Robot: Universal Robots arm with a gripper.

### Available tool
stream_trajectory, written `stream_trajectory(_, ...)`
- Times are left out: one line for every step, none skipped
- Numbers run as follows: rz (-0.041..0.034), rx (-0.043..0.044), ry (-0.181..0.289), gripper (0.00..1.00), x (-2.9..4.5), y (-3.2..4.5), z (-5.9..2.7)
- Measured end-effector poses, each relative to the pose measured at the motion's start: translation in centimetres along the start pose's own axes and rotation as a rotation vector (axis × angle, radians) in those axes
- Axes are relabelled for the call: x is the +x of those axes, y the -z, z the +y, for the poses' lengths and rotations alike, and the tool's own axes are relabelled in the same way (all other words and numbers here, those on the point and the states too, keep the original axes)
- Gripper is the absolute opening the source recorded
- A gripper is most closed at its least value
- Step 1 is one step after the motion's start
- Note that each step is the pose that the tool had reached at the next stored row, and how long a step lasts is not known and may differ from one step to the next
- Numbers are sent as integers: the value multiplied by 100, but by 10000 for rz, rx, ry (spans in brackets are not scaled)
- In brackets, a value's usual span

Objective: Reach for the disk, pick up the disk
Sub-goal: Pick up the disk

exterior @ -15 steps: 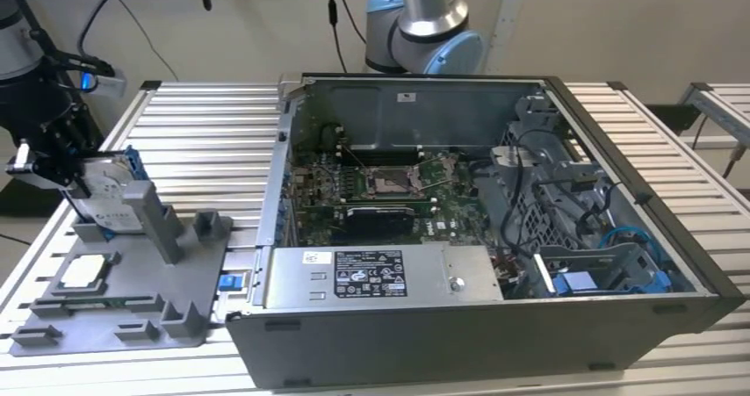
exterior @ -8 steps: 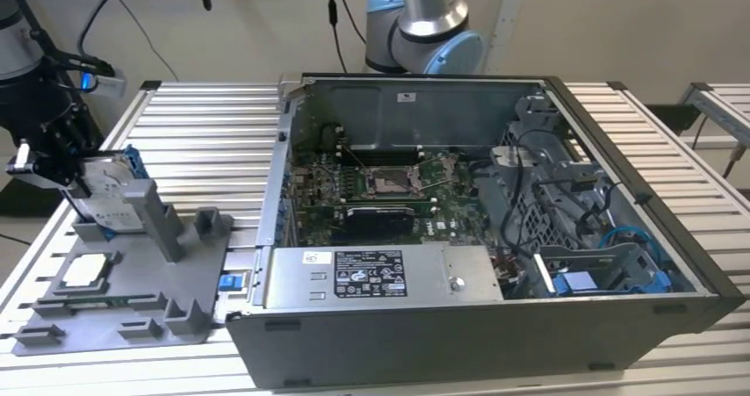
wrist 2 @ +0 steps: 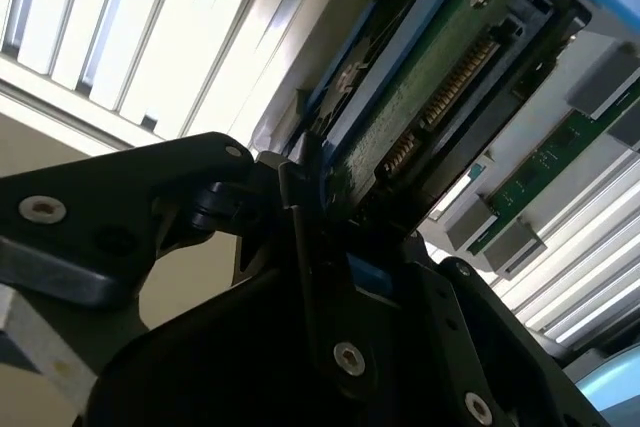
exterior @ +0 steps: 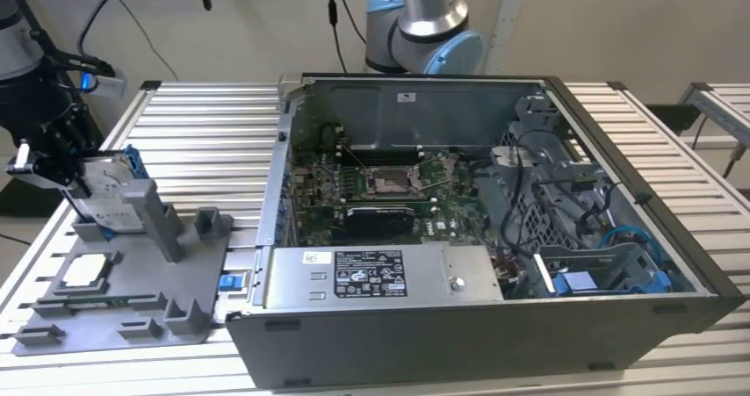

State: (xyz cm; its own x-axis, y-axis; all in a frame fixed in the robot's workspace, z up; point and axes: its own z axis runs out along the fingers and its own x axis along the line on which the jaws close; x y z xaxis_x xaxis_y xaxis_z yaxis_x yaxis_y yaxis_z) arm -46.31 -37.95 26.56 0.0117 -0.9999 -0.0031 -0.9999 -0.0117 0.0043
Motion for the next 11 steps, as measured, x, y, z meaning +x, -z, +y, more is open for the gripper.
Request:
stream_trajectory(0, 1, 0, 0, 0, 0, 0)
stream_trajectory(-1, 3, 0, 0, 0, 0, 0)
stream_trajectory(-2, 5, 0, 0, 0, 2, 0)
stream_trajectory(-3, 5, 0, 0, 0, 6, 0)
stream_trajectory(-4, 3, 0, 0, 0, 13, 0)
stream_trajectory(-2, 2, 0, 0, -1, 26, 0)
stream_trajectory(-1, 2, -1, 0, 0, 42, 0)
stream_trajectory(-1, 2, 0, 0, 0, 61, 0)
stream_trajectory(-1, 2, 0, 0, -1, 85, 0)
stream_trajectory(-1, 2, 0, 0, 0, 111, 1)
stream_trajectory(-1, 2, 0, 0, -1, 137, 1)
